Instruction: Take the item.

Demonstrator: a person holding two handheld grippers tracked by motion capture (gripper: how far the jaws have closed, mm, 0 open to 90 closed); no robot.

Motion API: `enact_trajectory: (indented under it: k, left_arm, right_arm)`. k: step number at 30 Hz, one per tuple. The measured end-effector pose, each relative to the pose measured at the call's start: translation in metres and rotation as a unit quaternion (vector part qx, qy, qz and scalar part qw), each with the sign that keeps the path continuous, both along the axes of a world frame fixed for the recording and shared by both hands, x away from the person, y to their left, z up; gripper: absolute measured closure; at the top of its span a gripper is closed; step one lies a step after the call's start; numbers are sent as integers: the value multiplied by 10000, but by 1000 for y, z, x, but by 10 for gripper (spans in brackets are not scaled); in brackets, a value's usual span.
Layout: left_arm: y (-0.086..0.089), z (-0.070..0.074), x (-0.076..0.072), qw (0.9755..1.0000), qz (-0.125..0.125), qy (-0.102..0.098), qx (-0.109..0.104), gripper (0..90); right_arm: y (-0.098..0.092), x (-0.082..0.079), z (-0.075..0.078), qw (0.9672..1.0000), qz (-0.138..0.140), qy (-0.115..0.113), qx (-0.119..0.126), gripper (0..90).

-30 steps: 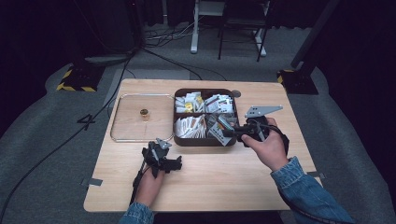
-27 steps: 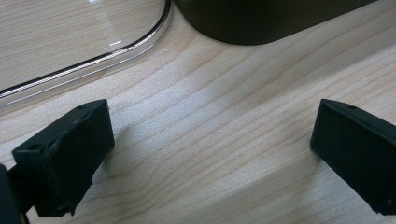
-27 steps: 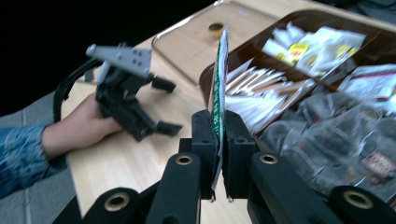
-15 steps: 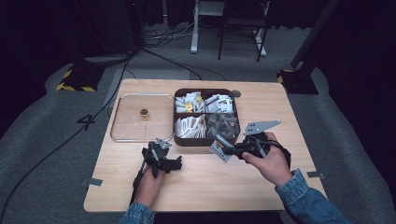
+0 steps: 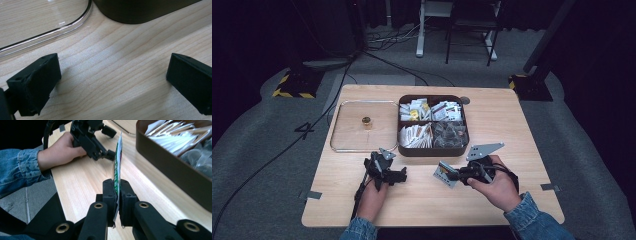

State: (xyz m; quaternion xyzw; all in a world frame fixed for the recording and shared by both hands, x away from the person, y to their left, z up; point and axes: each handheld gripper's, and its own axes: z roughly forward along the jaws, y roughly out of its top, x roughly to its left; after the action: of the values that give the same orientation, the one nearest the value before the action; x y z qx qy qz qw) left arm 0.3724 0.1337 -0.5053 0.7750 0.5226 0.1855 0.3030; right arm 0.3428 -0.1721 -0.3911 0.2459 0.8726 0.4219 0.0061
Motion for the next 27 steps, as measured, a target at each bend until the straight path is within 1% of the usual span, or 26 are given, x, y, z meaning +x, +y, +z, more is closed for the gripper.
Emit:
enact_trajectory:
  k: [4, 8, 12, 13, 14, 16, 19, 27]
  left_arm:
    - [0, 0, 0, 10000, -11, -2, 16, 0]
    - [0, 0, 0, 10000, -8, -1, 13, 0]
    - [0, 0, 0, 10000, -6, -5, 18, 0]
    - [0, 0, 0, 10000, -5, 0, 13, 0]
    - [0, 0, 0, 10000, -6, -6, 20, 0]
    - [0, 0, 0, 10000, 0, 1, 6, 0]
    - [0, 0, 0, 10000, 3, 2, 1, 0]
    - [0, 0, 0, 10000, 3, 0, 1, 0]
  right_arm:
    - [-1, -3, -8, 10000, 5, 47, -77, 857]
    - [-1, -2, -17, 9999, -32, 56, -143, 857]
    - [2, -5, -22, 9997, 44, 53, -223, 857]
    - [3, -7, -26, 9995, 76, 74, -284, 856]
    - [3, -7, -26, 9995, 76, 74, -284, 856]
    - [2, -8, -33, 9993, 66, 140, -329, 857]
    - [2, -10, -39, 9991, 72, 196, -378, 856]
    - [3, -13, -44, 9987, 96, 246, -437, 856]
